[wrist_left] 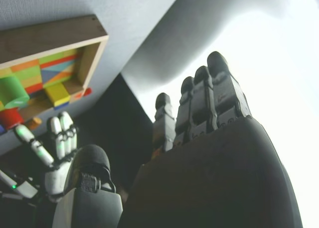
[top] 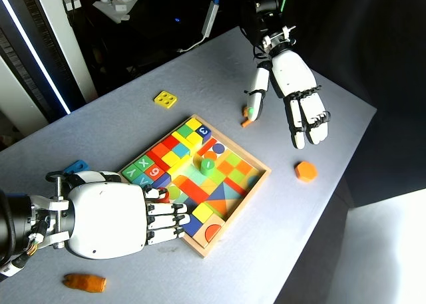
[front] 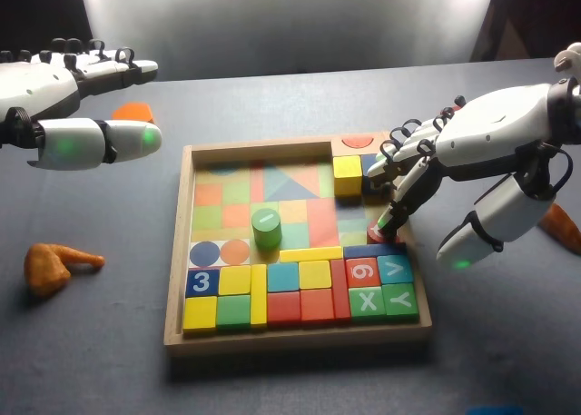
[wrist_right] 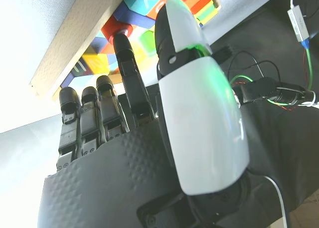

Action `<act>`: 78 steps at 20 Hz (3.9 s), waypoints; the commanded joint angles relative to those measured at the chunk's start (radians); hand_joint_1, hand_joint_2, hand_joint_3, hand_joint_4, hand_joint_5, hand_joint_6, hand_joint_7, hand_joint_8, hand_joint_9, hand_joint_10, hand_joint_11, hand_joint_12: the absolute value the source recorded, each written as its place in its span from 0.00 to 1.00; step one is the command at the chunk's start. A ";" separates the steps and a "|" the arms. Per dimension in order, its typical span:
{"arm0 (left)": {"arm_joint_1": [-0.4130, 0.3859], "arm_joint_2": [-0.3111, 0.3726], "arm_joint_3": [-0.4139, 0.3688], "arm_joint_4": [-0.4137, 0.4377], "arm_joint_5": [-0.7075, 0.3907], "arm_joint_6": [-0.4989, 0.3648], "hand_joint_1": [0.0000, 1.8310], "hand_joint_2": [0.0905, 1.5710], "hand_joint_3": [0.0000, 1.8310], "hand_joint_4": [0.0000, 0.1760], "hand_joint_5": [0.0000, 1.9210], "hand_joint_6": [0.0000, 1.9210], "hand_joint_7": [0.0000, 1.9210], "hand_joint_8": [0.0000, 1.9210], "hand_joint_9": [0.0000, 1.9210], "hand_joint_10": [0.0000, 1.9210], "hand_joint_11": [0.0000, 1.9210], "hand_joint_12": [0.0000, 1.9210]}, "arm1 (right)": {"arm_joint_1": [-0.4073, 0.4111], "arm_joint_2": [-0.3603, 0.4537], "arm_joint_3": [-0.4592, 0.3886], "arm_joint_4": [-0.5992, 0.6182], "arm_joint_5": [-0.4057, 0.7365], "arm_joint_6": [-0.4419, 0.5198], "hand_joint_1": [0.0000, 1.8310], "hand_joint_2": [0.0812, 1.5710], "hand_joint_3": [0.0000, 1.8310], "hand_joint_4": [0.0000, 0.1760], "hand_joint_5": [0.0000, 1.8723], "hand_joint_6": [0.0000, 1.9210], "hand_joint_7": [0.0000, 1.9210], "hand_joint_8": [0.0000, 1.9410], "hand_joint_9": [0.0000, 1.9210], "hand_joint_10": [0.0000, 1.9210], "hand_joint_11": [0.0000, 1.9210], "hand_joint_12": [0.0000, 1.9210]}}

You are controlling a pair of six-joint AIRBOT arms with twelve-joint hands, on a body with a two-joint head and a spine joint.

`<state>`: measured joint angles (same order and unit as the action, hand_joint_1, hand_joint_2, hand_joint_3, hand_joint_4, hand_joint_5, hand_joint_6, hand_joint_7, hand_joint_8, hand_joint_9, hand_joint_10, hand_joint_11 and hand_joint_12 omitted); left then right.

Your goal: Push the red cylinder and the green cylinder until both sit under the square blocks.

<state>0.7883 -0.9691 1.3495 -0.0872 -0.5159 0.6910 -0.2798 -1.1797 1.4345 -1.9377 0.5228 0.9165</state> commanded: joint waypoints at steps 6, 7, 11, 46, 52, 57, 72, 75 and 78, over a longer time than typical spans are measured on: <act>-0.003 0.006 0.003 -0.016 -0.115 -0.002 0.00 0.73 0.00 1.00 0.06 0.00 0.02 0.00 0.01 0.00 0.00 0.15 | 0.009 0.003 -0.005 0.017 0.014 0.002 0.24 0.69 0.00 0.82 0.33 0.00 0.02 0.00 0.00 0.00 0.00 0.22; -0.003 0.006 0.003 -0.017 -0.115 -0.002 0.00 0.73 0.00 0.99 0.06 0.00 0.02 0.00 0.01 0.00 0.00 0.14 | 0.012 0.003 -0.005 0.017 0.014 0.002 0.24 0.69 0.00 0.80 0.33 0.00 0.02 0.00 0.00 0.00 0.00 0.22; -0.002 0.006 0.003 -0.018 -0.115 -0.002 0.00 0.73 0.00 1.00 0.06 0.00 0.02 0.00 0.01 0.00 0.00 0.14 | 0.030 0.003 -0.009 0.017 0.015 -0.004 0.24 0.69 0.00 0.82 0.34 0.00 0.03 0.00 0.00 0.00 0.00 0.18; -0.016 -0.030 0.029 -0.026 -0.082 0.012 0.00 0.71 0.00 1.00 0.04 0.00 0.01 0.00 0.04 0.00 0.00 0.27 | 0.048 -0.151 0.036 0.341 0.023 -0.280 0.23 0.68 0.00 0.97 0.27 0.00 0.02 0.00 0.00 0.00 0.00 0.16; -0.031 -0.050 0.046 -0.022 -0.051 0.027 0.03 0.80 0.01 0.99 0.05 0.00 0.01 0.00 0.07 0.00 0.00 0.46 | 0.047 -0.186 0.061 0.361 0.003 -0.307 0.22 0.68 0.00 0.96 0.26 0.00 0.01 0.00 0.00 0.00 0.00 0.13; -0.033 -0.070 0.063 -0.017 -0.036 0.027 0.08 0.75 0.00 1.00 0.03 0.00 0.00 0.00 0.05 0.00 0.00 0.47 | 0.047 -0.212 0.082 0.367 -0.013 -0.322 0.21 0.68 0.00 0.97 0.25 0.00 0.00 0.00 0.00 0.00 0.00 0.08; -0.034 -0.085 0.087 -0.018 -0.007 0.027 0.04 0.65 0.00 1.00 0.03 0.00 0.01 0.00 0.06 0.00 0.00 0.45 | 0.033 -0.256 0.147 0.368 -0.080 -0.334 0.26 0.68 0.00 0.87 0.26 0.00 0.02 0.00 0.00 0.00 0.00 0.07; -0.032 -0.086 0.089 -0.019 -0.003 0.027 0.02 0.71 0.00 0.99 0.03 0.00 0.01 0.00 0.05 0.00 0.00 0.35 | 0.031 -0.258 0.154 0.368 -0.091 -0.333 0.25 0.68 0.00 0.90 0.25 0.00 0.01 0.00 0.00 0.00 0.00 0.05; -0.032 -0.088 0.094 -0.022 -0.003 0.027 0.00 0.73 0.00 1.00 0.03 0.00 0.03 0.00 0.09 0.01 0.00 0.38 | 0.022 -0.261 0.160 0.368 -0.093 -0.328 0.24 0.68 0.00 0.91 0.24 0.00 0.01 0.00 0.00 0.00 0.00 0.05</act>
<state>0.7681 -1.0561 1.4357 -0.0956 -0.4110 0.7185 -0.2619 -1.4425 1.5913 -1.6165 0.4183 0.5823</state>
